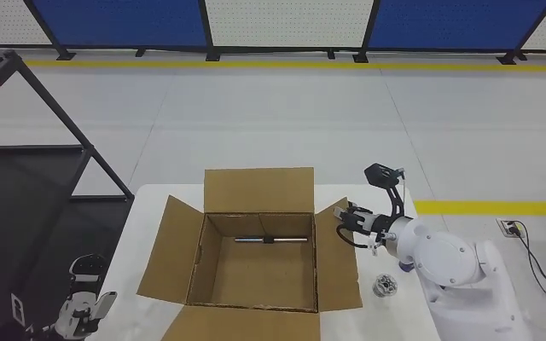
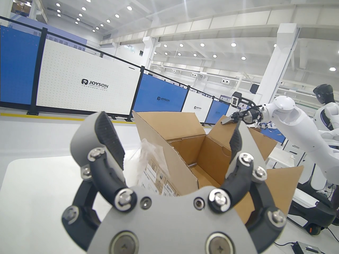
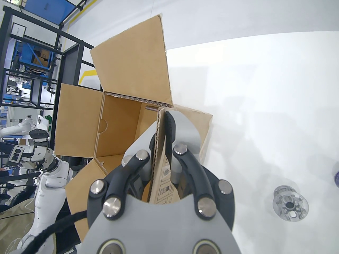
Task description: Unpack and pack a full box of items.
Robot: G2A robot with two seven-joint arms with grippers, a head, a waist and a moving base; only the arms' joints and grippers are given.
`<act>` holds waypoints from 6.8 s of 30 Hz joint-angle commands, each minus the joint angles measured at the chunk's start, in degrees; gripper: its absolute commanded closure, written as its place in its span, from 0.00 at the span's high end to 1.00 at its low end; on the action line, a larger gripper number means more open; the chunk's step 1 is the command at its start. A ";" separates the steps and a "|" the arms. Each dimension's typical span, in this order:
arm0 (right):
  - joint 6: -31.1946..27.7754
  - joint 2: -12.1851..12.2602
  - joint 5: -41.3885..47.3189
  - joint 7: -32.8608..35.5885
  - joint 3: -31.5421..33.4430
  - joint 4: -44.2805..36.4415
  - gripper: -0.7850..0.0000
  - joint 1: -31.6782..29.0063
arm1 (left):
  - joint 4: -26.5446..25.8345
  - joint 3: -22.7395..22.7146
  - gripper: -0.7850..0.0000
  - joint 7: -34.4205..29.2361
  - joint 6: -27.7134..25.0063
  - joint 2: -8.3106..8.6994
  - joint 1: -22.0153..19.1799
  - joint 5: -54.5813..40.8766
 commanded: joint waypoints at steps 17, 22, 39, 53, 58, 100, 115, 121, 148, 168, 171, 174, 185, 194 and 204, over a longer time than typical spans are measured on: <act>-11.36 0.30 7.22 -13.76 2.28 1.49 0.00 -7.00 | 0.00 0.00 1.00 0.00 -0.01 0.00 0.00 -0.01; -15.68 0.42 8.06 -16.82 2.29 2.46 0.00 -8.38 | 0.00 0.00 1.00 0.00 -0.01 0.00 0.00 -0.01; -7.02 0.69 8.64 -15.06 1.38 3.11 0.00 -6.78 | 0.00 0.00 1.00 0.00 -0.01 0.00 0.00 -0.01; -0.37 0.74 5.62 -9.21 -2.70 6.09 1.00 -0.45 | 0.00 0.00 1.00 0.00 -0.01 0.00 0.00 -0.01; -0.25 0.73 4.87 -8.96 -3.93 5.82 1.00 0.56 | 0.00 0.00 1.00 0.00 -0.01 0.00 0.00 -0.01; 4.43 4.09 -0.88 9.92 1.42 -10.70 1.00 -7.82 | 0.00 0.00 1.00 0.00 -0.01 0.00 0.00 -0.01; 11.19 4.30 1.45 14.30 -3.61 -3.67 0.00 -0.10 | 0.00 0.00 1.00 0.00 -0.01 0.00 0.00 -0.01; 11.40 4.66 2.05 14.08 -4.05 -3.15 0.00 1.01 | 0.00 0.00 1.00 0.00 -0.01 0.00 0.00 -0.01; 25.22 8.26 30.57 0.28 -11.26 9.48 0.00 10.65 | 0.00 0.00 1.00 0.00 -0.01 0.00 0.00 -0.01; 28.63 17.36 40.44 -3.15 -18.86 8.87 0.00 15.36 | 0.00 0.00 1.00 0.00 -0.01 0.00 0.00 -0.01; 28.54 17.86 41.61 -3.06 -18.58 9.57 0.00 15.25 | 0.00 0.00 1.00 0.00 -0.01 0.00 0.00 -0.01; 29.02 18.29 43.34 -3.53 -18.40 10.08 0.00 15.16 | 0.00 0.00 1.00 0.00 -0.01 0.00 0.00 -0.01; 31.64 20.23 50.35 -6.16 -19.69 9.21 0.00 16.55 | 0.00 0.00 1.00 0.00 -0.01 0.00 0.00 -0.01; 32.80 21.56 52.87 -7.32 -22.00 9.11 0.00 18.26 | 0.00 0.00 1.00 0.00 -0.01 0.00 0.00 -0.01; 33.33 23.17 57.75 -7.84 -22.94 9.17 0.00 20.21 | 0.00 0.00 1.00 0.00 -0.01 0.00 0.00 -0.01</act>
